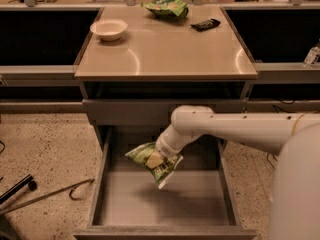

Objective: Pick green jalapeno chip bag from middle drawer and place on counter

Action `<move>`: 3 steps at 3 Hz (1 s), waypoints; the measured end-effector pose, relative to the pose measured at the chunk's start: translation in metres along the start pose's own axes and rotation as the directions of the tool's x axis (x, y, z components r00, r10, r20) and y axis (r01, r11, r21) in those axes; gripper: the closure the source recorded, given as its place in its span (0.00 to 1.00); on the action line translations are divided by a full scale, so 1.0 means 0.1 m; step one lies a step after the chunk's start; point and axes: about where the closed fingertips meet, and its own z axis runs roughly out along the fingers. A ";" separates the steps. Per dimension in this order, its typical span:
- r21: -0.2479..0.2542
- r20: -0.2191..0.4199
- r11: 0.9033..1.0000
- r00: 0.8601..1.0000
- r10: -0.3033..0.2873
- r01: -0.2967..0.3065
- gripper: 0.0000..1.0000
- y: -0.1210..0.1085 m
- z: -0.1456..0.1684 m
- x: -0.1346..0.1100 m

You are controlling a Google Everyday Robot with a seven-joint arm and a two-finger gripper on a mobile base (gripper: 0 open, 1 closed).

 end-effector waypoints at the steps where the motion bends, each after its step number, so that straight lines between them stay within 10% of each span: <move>1: 0.012 0.073 0.997 0.994 -0.082 0.081 1.00 0.11 -0.77 -0.58; 3: 0.031 0.131 0.988 0.980 -0.153 0.150 1.00 0.15 -1.21 -0.98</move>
Offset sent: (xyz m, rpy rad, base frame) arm 0.0087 0.0100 0.0757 0.0475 -0.0636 0.0415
